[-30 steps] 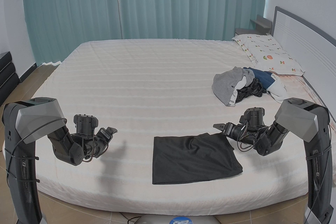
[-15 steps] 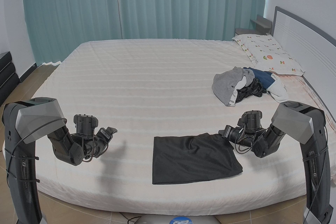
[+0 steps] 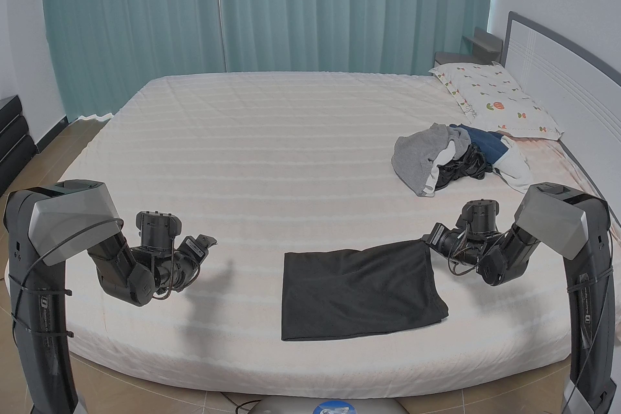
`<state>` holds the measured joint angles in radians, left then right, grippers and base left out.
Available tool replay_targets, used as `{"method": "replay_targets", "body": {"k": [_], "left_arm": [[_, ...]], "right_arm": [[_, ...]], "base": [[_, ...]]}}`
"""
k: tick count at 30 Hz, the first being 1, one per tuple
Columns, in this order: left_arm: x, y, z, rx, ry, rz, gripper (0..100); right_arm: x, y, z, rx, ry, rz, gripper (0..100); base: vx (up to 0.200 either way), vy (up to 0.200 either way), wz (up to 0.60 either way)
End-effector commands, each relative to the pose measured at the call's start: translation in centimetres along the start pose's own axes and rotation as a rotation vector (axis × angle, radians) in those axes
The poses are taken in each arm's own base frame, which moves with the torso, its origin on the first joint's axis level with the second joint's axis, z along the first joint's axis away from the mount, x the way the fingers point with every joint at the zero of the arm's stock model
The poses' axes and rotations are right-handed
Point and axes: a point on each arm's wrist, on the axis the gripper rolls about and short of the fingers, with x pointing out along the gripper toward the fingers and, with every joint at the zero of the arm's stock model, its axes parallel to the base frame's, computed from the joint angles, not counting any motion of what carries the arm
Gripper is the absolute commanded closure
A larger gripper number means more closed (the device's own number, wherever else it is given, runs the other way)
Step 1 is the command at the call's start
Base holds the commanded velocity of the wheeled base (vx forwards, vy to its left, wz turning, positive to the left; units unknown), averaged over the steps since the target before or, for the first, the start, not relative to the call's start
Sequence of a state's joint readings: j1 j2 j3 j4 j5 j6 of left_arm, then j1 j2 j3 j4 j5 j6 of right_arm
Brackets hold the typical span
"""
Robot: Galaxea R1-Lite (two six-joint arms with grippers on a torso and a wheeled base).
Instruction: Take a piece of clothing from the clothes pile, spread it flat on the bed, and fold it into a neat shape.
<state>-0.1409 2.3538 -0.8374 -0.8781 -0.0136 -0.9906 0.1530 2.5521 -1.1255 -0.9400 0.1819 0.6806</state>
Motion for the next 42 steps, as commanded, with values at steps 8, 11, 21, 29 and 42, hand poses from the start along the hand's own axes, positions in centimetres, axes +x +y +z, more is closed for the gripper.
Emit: {"method": "replay_targets", "body": {"k": [8, 11, 21, 29, 42], "left_arm": [[0.0, 0.0, 0.0, 0.000, 0.000, 0.000, 0], [0.0, 0.0, 0.0, 0.000, 0.000, 0.000, 0], [0.0, 0.0, 0.0, 0.000, 0.001, 0.001, 0], [0.0, 0.0, 0.0, 0.000, 0.001, 0.001, 0], [0.0, 0.0, 0.0, 0.000, 0.001, 0.001, 0]], "right_arm": [[-0.3, -0.3, 0.3, 0.006, -0.003, -0.011, 100], [-0.3, -0.5, 0.4, 0.009, -0.006, -0.017, 100], [-0.5, -0.9, 0.7, 0.006, -0.008, -0.027, 100], [-2.9, -0.7, 0.8, 0.014, 0.002, -0.006, 0], [-11.0, -1.7, -3.9, -0.127, 0.241, 0.073, 0]], "base": [[0.000, 0.000, 0.00], [0.000, 0.000, 0.00], [0.000, 0.000, 0.00], [0.000, 0.000, 0.00], [0.000, 0.000, 0.00]]}}
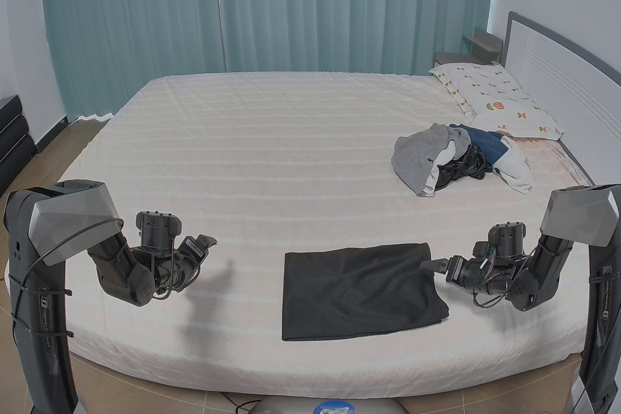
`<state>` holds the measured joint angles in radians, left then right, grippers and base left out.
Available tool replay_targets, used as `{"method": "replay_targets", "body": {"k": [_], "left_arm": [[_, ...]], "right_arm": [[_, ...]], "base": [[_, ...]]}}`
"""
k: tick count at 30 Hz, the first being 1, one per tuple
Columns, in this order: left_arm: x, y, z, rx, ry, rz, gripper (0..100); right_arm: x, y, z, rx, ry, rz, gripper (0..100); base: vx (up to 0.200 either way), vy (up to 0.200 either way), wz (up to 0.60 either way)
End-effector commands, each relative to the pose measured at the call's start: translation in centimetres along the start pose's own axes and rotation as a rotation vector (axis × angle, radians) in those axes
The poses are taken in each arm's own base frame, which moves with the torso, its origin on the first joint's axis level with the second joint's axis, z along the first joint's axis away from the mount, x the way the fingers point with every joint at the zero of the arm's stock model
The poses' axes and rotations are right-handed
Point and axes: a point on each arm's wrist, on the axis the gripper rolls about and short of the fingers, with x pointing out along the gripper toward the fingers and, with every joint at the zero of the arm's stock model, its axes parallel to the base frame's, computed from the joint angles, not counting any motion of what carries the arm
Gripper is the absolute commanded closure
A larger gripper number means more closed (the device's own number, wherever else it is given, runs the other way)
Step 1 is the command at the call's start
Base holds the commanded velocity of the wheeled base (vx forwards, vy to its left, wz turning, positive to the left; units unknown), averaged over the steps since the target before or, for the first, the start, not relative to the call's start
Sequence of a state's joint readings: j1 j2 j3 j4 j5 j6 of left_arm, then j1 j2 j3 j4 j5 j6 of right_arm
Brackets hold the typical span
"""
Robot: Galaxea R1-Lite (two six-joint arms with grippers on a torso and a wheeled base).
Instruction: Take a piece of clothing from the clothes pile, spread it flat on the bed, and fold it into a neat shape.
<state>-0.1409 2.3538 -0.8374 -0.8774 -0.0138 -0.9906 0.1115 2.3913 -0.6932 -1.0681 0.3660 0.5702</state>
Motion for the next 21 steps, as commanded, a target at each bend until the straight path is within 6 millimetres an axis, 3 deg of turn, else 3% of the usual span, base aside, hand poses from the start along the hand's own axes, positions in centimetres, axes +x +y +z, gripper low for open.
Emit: {"method": "replay_targets", "body": {"k": [1, 9, 10, 21], "left_arm": [[0.0, 0.0, 0.0, 0.000, 0.001, 0.001, 0], [0.0, 0.0, 0.0, 0.000, 0.001, 0.001, 0], [0.0, 0.0, 0.0, 0.000, 0.001, 0.001, 0], [0.0, 0.0, 0.0, 0.000, 0.001, 0.001, 0]], "right_arm": [[-2.9, 0.3, -1.8, -0.087, 0.055, 0.021, 0], [-2.5, 0.0, -3.8, -0.124, 0.127, -0.002, 0], [-2.7, -0.1, -4.1, -0.129, 0.136, -0.007, 100], [-4.7, -0.7, -5.0, -0.185, 0.176, -0.041, 100]], "base": [[0.000, 0.000, 0.00], [0.000, 0.000, 0.00], [0.000, 0.000, 0.00], [0.000, 0.000, 0.00]]}}
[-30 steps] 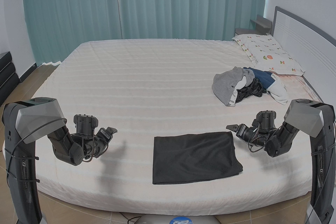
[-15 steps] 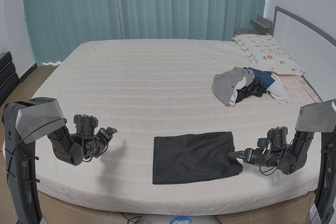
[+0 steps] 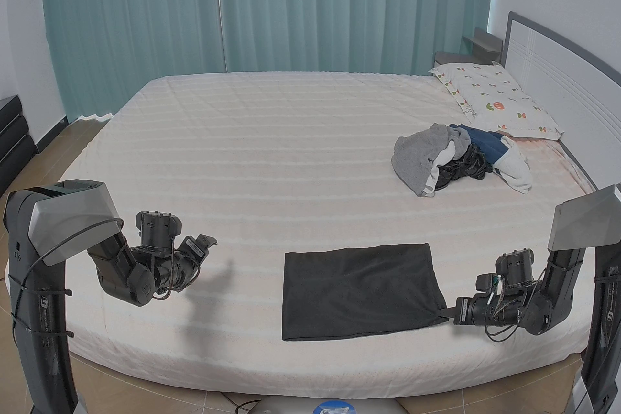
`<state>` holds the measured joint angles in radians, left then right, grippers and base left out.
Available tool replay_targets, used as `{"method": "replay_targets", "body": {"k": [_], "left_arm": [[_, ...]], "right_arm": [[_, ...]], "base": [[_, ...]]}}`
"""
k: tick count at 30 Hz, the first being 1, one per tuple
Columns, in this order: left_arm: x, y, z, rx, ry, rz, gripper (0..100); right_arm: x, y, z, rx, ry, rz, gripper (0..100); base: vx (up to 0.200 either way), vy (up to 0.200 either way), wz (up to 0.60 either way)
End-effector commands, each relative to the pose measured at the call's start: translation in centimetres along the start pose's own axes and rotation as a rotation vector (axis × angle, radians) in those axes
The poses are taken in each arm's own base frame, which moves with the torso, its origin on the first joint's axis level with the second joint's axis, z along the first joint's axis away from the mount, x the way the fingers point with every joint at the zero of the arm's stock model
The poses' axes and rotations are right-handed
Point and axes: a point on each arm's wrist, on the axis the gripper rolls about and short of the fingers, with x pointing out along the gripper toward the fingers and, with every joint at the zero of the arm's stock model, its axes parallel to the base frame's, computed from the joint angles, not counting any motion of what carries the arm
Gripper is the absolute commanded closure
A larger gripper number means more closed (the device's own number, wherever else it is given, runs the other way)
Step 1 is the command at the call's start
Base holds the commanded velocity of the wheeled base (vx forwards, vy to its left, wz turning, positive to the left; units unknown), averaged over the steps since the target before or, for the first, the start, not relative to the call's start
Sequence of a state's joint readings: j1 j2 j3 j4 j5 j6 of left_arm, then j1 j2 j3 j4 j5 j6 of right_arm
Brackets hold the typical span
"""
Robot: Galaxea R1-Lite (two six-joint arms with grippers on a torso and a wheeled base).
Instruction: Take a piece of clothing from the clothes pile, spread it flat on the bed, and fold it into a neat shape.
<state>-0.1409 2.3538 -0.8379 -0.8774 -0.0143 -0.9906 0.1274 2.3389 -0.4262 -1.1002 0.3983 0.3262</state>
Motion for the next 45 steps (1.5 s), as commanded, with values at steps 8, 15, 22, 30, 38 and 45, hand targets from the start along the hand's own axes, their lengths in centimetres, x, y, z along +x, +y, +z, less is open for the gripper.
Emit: {"method": "replay_targets", "body": {"k": [8, 15, 22, 30, 38, 45], "left_arm": [[0.0, 0.0, 0.0, 0.000, 0.000, 0.001, 0], [0.0, 0.0, 0.0, 0.000, 0.000, 0.001, 0], [0.0, 0.0, 0.0, 0.000, 0.000, 0.001, 0], [0.0, 0.0, 0.0, 0.000, 0.000, 0.000, 0], [0.0, 0.0, 0.0, 0.000, 0.000, 0.000, 0], [0.0, 0.1, 0.0, 0.000, 0.000, 0.001, 0]], "right_arm": [[-1.5, -0.5, -0.6, -0.041, 0.011, -0.024, 100], [-1.6, -0.5, -0.5, -0.054, 0.000, -0.022, 100], [-1.9, -0.6, -0.8, -0.066, 0.013, -0.027, 0], [-2.0, -0.5, -0.4, -0.075, -0.009, -0.022, 0], [-1.5, -0.6, 1.4, 0.007, -0.088, -0.006, 0], [-1.1, -0.1, 2.5, 0.115, -0.138, 0.027, 0]], "base": [[0.000, 0.000, 0.00], [0.000, 0.000, 0.00], [0.000, 0.000, 0.00], [0.000, 0.000, 0.00], [0.000, 0.000, 0.00], [0.000, 0.000, 0.00]]}}
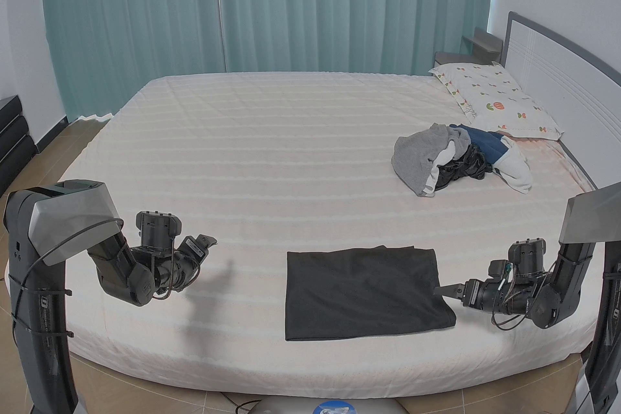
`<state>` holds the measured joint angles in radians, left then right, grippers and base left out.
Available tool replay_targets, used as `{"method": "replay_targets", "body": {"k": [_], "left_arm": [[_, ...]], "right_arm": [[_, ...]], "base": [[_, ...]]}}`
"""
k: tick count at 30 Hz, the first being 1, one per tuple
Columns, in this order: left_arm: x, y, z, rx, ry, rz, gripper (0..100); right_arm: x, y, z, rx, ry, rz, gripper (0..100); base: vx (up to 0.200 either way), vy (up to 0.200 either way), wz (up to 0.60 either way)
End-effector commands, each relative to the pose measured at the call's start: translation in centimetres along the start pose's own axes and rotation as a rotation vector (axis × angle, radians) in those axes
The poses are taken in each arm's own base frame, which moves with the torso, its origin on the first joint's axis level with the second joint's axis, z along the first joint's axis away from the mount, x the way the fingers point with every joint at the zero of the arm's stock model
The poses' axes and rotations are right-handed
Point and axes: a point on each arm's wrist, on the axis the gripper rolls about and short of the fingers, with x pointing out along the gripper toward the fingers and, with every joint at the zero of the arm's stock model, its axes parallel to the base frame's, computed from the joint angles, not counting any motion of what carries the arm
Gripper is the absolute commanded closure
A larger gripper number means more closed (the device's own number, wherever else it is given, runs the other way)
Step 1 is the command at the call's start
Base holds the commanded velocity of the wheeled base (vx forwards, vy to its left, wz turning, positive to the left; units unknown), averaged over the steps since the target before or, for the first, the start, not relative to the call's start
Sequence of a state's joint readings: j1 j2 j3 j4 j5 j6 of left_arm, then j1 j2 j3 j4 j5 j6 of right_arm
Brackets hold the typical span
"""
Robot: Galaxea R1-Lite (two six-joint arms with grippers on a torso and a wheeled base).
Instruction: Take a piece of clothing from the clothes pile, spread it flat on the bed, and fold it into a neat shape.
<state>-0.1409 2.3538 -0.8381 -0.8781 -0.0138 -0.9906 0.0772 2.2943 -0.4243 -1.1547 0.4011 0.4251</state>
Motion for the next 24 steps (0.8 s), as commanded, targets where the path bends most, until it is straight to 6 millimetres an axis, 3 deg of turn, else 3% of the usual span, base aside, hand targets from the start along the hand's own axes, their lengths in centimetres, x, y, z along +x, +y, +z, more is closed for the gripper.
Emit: {"method": "replay_targets", "body": {"k": [1, 8, 14, 20, 24], "left_arm": [[0.0, 0.1, -0.1, 0.000, 0.001, 0.002, 0], [0.0, 0.1, -0.4, 0.005, -0.005, 0.015, 0], [-0.2, -0.3, -1.3, 0.019, 0.000, 0.010, 0], [-0.8, -0.3, -1.8, 0.024, 0.001, -0.011, 0], [-0.8, -0.1, -2.0, 0.022, 0.014, -0.010, 0]], "right_arm": [[0.4, 0.5, 0.7, 0.053, -0.032, 0.024, 0], [0.8, 1.3, 1.0, 0.132, -0.105, -0.040, 0], [1.2, 2.0, 0.8, 0.359, -0.204, 0.008, 0], [1.8, 0.2, -0.5, 0.386, -0.248, 0.031, 0], [2.0, 0.1, -0.7, 0.397, -0.243, 0.022, 0]], "base": [[0.000, 0.000, 0.00], [0.000, 0.000, 0.00], [0.000, 0.000, 0.00], [-0.200, 0.000, 0.00], [-0.150, 0.000, 0.00]]}}
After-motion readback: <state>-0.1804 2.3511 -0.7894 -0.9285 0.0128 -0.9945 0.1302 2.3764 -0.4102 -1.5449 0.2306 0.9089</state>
